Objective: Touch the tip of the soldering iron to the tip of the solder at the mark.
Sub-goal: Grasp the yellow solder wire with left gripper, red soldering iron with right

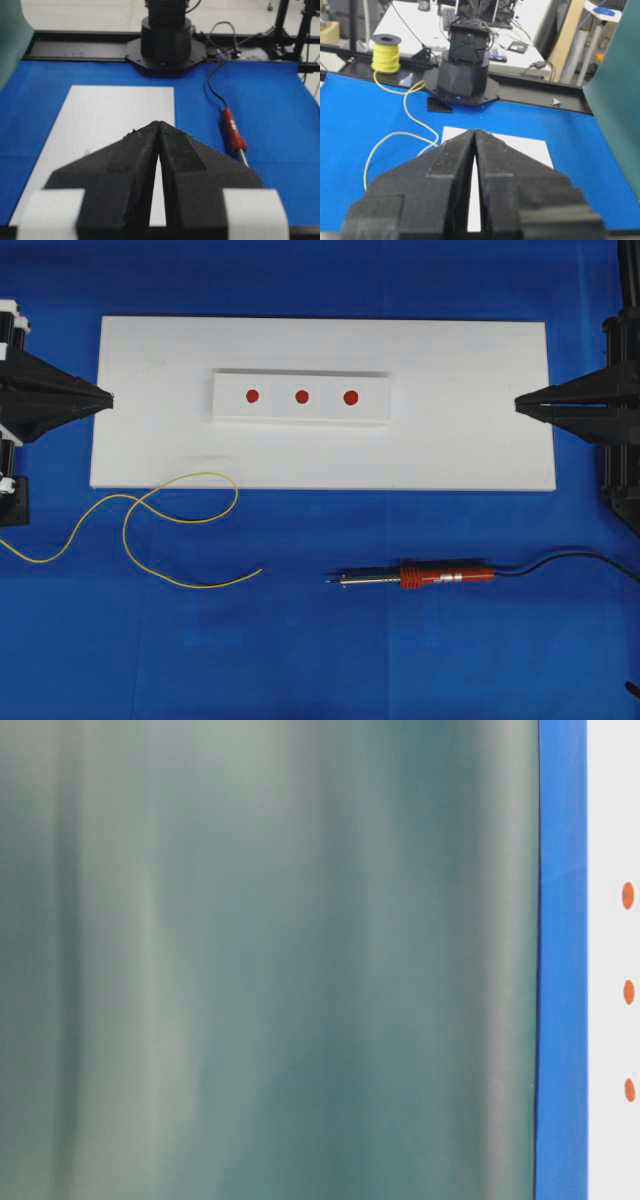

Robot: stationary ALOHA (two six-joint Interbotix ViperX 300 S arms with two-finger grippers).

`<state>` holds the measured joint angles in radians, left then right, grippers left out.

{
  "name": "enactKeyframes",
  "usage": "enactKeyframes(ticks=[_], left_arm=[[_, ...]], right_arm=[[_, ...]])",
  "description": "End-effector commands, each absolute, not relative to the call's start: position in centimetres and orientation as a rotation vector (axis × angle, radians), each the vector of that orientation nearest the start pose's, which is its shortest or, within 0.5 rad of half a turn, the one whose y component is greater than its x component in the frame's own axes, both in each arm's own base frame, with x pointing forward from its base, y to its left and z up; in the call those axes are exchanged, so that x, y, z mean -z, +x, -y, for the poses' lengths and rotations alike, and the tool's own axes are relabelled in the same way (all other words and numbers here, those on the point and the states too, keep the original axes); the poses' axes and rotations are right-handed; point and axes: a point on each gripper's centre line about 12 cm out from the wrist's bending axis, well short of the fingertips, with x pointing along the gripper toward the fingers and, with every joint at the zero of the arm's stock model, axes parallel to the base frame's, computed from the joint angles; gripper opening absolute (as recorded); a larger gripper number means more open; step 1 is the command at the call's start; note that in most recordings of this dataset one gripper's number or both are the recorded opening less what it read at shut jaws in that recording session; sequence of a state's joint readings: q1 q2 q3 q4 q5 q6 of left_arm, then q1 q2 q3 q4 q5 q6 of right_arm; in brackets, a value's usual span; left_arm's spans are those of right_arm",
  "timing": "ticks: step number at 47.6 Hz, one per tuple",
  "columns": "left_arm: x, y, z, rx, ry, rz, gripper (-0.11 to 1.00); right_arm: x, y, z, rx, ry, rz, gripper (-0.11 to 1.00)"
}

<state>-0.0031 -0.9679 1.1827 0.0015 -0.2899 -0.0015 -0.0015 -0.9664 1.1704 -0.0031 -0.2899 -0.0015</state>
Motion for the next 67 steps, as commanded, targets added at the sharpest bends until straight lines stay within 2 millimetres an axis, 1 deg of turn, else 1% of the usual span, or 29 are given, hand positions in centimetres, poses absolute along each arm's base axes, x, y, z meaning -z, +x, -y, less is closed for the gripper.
enactKeyframes(ticks=[1, 6, 12, 18, 22, 26, 29, 31, 34, 35, 37, 39, 40, 43, 45, 46, 48, 52, 58, 67], left_arm=[[-29.7, 20.1, 0.3, 0.016, -0.017, 0.089, 0.00], [-29.6, 20.1, 0.8, 0.040, -0.017, 0.083, 0.00], [-28.9, 20.2, 2.1, 0.102, -0.018, 0.053, 0.00], [-27.6, 20.6, 3.5, 0.167, -0.015, 0.013, 0.00], [-26.6, 21.0, 4.1, 0.193, -0.013, -0.014, 0.00], [-25.1, 21.5, 4.6, 0.211, -0.008, -0.056, 0.00], [-24.1, 21.7, 4.9, 0.223, -0.008, -0.083, 0.01], [-23.5, 21.8, 5.3, 0.235, -0.006, -0.092, 0.03], [-22.9, 22.2, 6.2, 0.270, -0.006, -0.095, 0.16], [-22.5, 22.4, 6.6, 0.284, -0.007, -0.105, 0.22], [-21.9, 22.7, 7.1, 0.303, -0.009, -0.124, 0.35], [-21.4, 23.0, 7.7, 0.319, -0.011, -0.145, 0.48], [-21.2, 23.2, 8.0, 0.328, -0.013, -0.158, 0.56], [-20.0, 23.8, 8.9, 0.349, -0.020, -0.207, 0.75], [-19.0, 24.4, 9.3, 0.354, -0.031, -0.245, 0.84], [-18.6, 24.6, 9.5, 0.355, -0.034, -0.260, 0.87], [-17.8, 25.0, 9.7, 0.355, -0.042, -0.287, 0.87], [-16.0, 25.8, 10.0, 0.349, -0.056, -0.332, 0.83], [-13.9, 26.4, 10.3, 0.346, -0.064, -0.352, 0.81], [-11.6, 26.8, 10.9, 0.360, -0.061, -0.365, 0.80]], right_arm=[[-30.2, 20.2, 0.0, 0.000, 0.011, 0.098, 0.00], [-29.9, 20.5, -0.2, -0.011, 0.023, 0.066, -0.06], [-29.2, 21.0, -1.0, -0.046, 0.062, 0.031, -0.06], [-27.8, 21.6, -2.0, -0.093, 0.086, -0.022, -0.05], [-27.0, 22.1, -2.8, -0.123, 0.103, -0.051, 0.01], [-26.0, 22.7, -3.5, -0.144, 0.134, -0.092, 0.13], [-25.1, 23.1, -3.7, -0.147, 0.171, -0.132, 0.28], [-24.4, 23.4, -3.9, -0.145, 0.191, -0.163, 0.40], [-23.0, 23.8, -4.4, -0.152, 0.212, -0.217, 0.61], [-22.6, 23.9, -4.5, -0.153, 0.218, -0.230, 0.69], [-21.8, 24.2, -5.0, -0.162, 0.229, -0.259, 0.81], [-21.1, 24.4, -5.3, -0.167, 0.237, -0.276, 0.90], [-20.8, 24.5, -5.5, -0.169, 0.242, -0.284, 0.91], [-19.7, 24.7, -6.0, -0.172, 0.260, -0.304, 0.89], [-19.0, 24.9, -6.2, -0.171, 0.267, -0.315, 0.87], [-18.8, 24.9, -6.4, -0.172, 0.270, -0.317, 0.87], [-17.9, 25.1, -6.6, -0.168, 0.275, -0.329, 0.87], [-16.2, 25.3, -6.8, -0.158, 0.278, -0.353, 0.87], [-13.8, 25.5, -7.3, -0.137, 0.287, -0.377, 0.87], [-10.3, 25.6, -8.1, -0.074, 0.309, -0.438, 0.87]])
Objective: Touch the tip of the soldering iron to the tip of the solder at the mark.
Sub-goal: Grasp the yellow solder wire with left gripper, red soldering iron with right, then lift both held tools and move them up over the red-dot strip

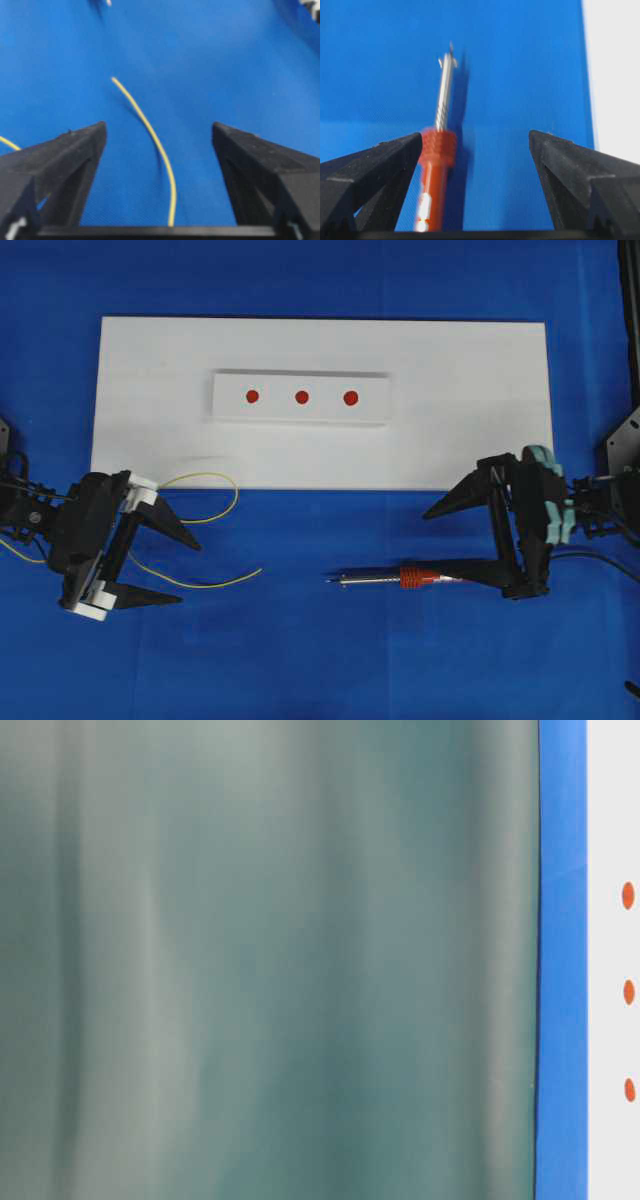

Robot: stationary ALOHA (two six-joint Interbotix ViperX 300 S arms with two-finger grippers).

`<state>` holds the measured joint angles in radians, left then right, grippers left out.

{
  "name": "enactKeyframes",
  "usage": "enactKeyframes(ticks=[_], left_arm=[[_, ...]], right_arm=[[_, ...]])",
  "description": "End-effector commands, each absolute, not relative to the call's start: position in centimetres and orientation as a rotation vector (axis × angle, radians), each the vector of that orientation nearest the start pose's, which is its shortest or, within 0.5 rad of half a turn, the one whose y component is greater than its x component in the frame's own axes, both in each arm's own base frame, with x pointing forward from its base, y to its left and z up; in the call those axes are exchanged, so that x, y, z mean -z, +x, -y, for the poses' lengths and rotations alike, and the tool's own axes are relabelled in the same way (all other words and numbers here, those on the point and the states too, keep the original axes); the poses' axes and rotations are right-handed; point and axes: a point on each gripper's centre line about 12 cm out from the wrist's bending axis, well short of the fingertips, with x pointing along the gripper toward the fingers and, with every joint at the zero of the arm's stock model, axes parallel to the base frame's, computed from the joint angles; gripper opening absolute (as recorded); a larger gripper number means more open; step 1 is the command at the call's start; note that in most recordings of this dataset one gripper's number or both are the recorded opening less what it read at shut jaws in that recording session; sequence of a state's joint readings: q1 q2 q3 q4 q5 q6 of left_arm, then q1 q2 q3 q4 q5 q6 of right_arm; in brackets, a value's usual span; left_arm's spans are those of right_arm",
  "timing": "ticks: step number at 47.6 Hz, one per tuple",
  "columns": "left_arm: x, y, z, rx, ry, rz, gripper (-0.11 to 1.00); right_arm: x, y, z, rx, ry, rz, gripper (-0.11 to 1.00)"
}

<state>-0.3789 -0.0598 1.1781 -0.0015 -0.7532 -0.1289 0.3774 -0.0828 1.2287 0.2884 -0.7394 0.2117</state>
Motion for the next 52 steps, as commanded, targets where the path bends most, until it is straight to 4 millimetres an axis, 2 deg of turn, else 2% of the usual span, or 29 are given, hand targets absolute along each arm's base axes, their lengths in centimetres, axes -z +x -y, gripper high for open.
enactKeyframes(ticks=[1, 9, 20, 24, 32, 37, 42, 46, 48, 52], left_arm=[[-11.4, 26.9, 11.1, 0.361, -0.061, -0.368, 0.79], [-9.3, 28.0, 11.8, 0.365, -0.052, -0.417, 0.79], [-6.9, 28.0, 11.8, 0.355, -0.037, -0.488, 0.74], [-6.6, 28.0, 11.7, 0.351, -0.035, -0.500, 0.67], [-6.4, 27.9, 11.7, 0.352, -0.032, -0.506, 0.41], [-6.3, 27.8, 11.7, 0.350, -0.030, -0.516, 0.24], [-6.1, 27.8, 11.7, 0.349, -0.024, -0.543, 0.10], [-5.9, 28.0, 11.7, 0.344, -0.021, -0.564, 0.03], [-5.9, 28.0, 11.7, 0.344, -0.018, -0.575, 0.03], [-5.9, 28.2, 11.8, 0.342, -0.016, -0.587, 0.03]], right_arm=[[-10.0, 25.6, -8.1, -0.065, 0.313, -0.445, 0.87], [-8.2, 25.6, -9.2, -0.016, 0.334, -0.477, 0.87], [-6.8, 25.8, -9.9, 0.022, 0.337, -0.515, 0.86], [-6.4, 25.9, -10.1, 0.024, 0.334, -0.526, 0.85], [-6.1, 25.9, -10.1, 0.025, 0.326, -0.533, 0.78], [-6.1, 25.9, -10.2, 0.017, 0.315, -0.534, 0.62], [-6.2, 26.0, -10.5, -0.002, 0.300, -0.532, 0.33], [-6.2, 26.0, -10.7, -0.017, 0.290, -0.530, 0.13], [-6.3, 26.1, -10.7, -0.025, 0.286, -0.528, 0.07], [-6.3, 26.2, -11.0, -0.036, 0.284, -0.526, 0.06]])
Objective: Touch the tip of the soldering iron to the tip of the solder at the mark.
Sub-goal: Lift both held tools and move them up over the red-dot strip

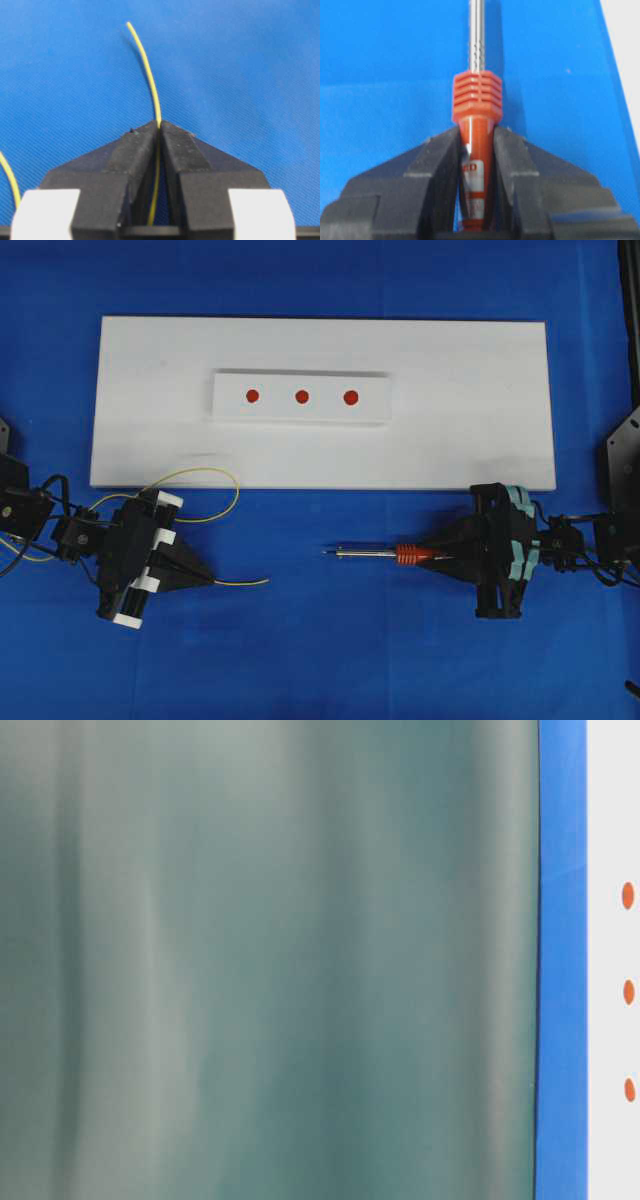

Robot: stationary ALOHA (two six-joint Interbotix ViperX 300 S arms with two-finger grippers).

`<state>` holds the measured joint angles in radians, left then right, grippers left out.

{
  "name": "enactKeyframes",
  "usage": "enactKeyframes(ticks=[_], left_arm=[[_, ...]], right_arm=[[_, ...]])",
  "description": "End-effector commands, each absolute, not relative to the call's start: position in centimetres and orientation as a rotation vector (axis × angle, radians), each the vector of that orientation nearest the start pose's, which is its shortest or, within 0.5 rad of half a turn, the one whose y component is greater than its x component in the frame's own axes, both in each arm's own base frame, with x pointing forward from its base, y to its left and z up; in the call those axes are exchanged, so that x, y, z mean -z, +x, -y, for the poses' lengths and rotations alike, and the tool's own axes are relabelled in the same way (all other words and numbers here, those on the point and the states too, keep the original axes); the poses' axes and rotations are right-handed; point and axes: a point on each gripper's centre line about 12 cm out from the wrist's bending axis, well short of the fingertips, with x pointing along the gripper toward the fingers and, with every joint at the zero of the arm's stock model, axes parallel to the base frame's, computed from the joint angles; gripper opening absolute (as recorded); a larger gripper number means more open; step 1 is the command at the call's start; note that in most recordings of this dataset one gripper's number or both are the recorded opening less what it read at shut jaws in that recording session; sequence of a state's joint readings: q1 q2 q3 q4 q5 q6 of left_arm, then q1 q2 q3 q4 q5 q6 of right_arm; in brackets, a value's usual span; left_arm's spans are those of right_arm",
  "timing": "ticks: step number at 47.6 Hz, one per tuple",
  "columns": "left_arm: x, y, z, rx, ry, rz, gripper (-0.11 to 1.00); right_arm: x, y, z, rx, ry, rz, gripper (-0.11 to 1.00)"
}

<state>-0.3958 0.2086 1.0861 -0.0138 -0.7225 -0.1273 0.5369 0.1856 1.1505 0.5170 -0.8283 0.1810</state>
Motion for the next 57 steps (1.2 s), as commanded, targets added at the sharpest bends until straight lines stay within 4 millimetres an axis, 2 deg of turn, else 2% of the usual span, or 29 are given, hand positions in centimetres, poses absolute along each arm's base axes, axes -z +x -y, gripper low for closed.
enactKeyframes(ticks=[1, 6, 14, 25, 32, 38, 44, 57], left_arm=[[-5.9, 28.2, 11.8, 0.343, -0.015, -0.590, 0.03], [-6.6, 28.3, 11.9, 0.341, -0.015, -0.595, 0.03], [-9.2, 28.7, 11.7, 0.330, -0.023, -0.600, 0.03], [-13.8, 29.0, 10.9, 0.279, -0.073, -0.680, 0.03], [-17.6, 28.8, 10.4, 0.260, -0.085, -0.709, 0.03], [-19.9, 28.5, 10.0, 0.248, -0.089, -0.719, 0.03], [-21.1, 28.3, 9.6, 0.236, -0.092, -0.732, 0.03], [-21.3, 29.2, 8.3, 0.189, -0.105, -0.739, 0.03]], right_arm=[[-6.4, 26.3, -11.0, -0.038, 0.284, -0.525, 0.06], [-6.5, 26.3, -11.2, -0.047, 0.285, -0.537, 0.06], [-7.9, 26.0, -11.5, -0.070, 0.307, -0.572, 0.06], [-12.1, 26.0, -11.3, -0.134, 0.293, -0.590, 0.06], [-15.1, 26.2, -10.5, -0.164, 0.292, -0.633, 0.06], [-17.4, 26.4, -9.8, -0.192, 0.296, -0.679, 0.06], [-18.8, 26.6, -9.2, -0.203, 0.305, -0.728, 0.06], [-19.1, 27.6, -7.2, -0.146, 0.309, -0.745, 0.06]])
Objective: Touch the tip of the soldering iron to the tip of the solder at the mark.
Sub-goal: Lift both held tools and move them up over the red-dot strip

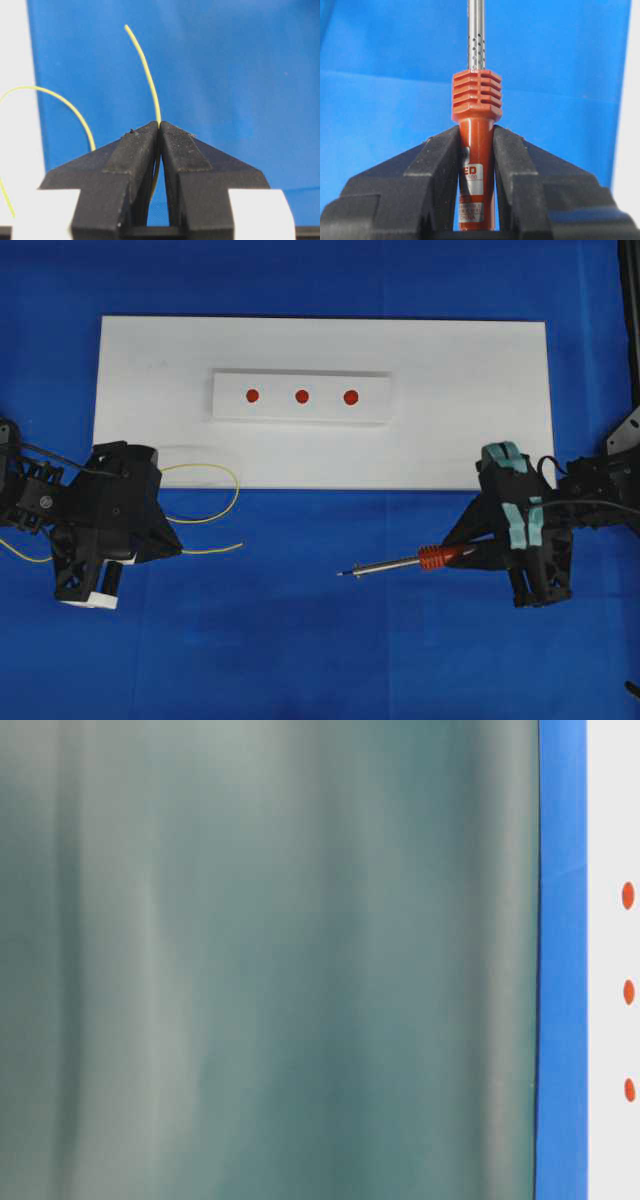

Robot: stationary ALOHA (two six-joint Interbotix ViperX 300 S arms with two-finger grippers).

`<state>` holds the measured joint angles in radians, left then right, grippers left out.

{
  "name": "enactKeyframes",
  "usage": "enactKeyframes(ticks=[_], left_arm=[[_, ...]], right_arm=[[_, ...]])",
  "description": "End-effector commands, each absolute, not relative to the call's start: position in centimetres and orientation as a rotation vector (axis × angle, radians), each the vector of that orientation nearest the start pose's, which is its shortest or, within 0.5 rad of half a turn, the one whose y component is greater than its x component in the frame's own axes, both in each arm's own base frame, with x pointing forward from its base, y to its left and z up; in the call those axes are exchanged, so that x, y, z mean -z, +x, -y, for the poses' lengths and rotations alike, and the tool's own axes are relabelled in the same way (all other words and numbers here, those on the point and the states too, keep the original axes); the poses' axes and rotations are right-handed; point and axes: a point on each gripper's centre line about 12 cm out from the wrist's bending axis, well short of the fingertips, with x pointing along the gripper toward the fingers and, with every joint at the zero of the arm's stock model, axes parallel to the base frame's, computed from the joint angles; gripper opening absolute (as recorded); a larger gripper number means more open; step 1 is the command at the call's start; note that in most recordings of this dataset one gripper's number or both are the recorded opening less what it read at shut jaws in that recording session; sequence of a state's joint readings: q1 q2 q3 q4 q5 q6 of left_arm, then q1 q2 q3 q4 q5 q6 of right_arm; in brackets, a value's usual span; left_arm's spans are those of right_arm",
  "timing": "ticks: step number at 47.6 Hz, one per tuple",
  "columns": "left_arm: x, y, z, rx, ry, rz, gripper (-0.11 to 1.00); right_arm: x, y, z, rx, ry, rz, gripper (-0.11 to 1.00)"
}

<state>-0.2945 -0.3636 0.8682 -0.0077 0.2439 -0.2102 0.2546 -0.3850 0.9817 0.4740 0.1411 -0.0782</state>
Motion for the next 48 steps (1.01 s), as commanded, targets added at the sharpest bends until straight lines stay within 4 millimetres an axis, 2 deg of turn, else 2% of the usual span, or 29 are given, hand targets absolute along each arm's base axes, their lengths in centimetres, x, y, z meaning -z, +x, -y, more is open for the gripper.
enactKeyframes(ticks=[1, 8, 23, 34, 41, 48], left_arm=[[-21.4, 29.4, 8.2, 0.183, -0.107, -0.737, 0.03], [-21.5, 30.3, 6.2, 0.116, -0.131, -0.734, 0.03], [-21.6, 32.2, 0.5, -0.047, -0.146, -0.757, 0.03], [-21.5, 33.0, -2.3, -0.104, -0.116, -0.769, 0.03], [-21.5, 33.1, -3.5, -0.129, -0.111, -0.770, 0.03], [-21.2, 33.1, -4.0, -0.145, -0.117, -0.777, 0.03]], right_arm=[[-19.1, 27.6, -7.0, -0.139, 0.310, -0.747, 0.06], [-19.0, 28.0, -4.6, -0.075, 0.314, -0.775, 0.06], [-18.6, 28.4, 1.0, 0.092, 0.338, -0.806, 0.06], [-18.7, 28.5, 4.8, 0.204, 0.348, -0.796, 0.06], [-18.6, 28.6, 6.1, 0.236, 0.349, -0.813, 0.06], [-18.5, 28.8, 6.2, 0.236, 0.346, -0.823, 0.06]])
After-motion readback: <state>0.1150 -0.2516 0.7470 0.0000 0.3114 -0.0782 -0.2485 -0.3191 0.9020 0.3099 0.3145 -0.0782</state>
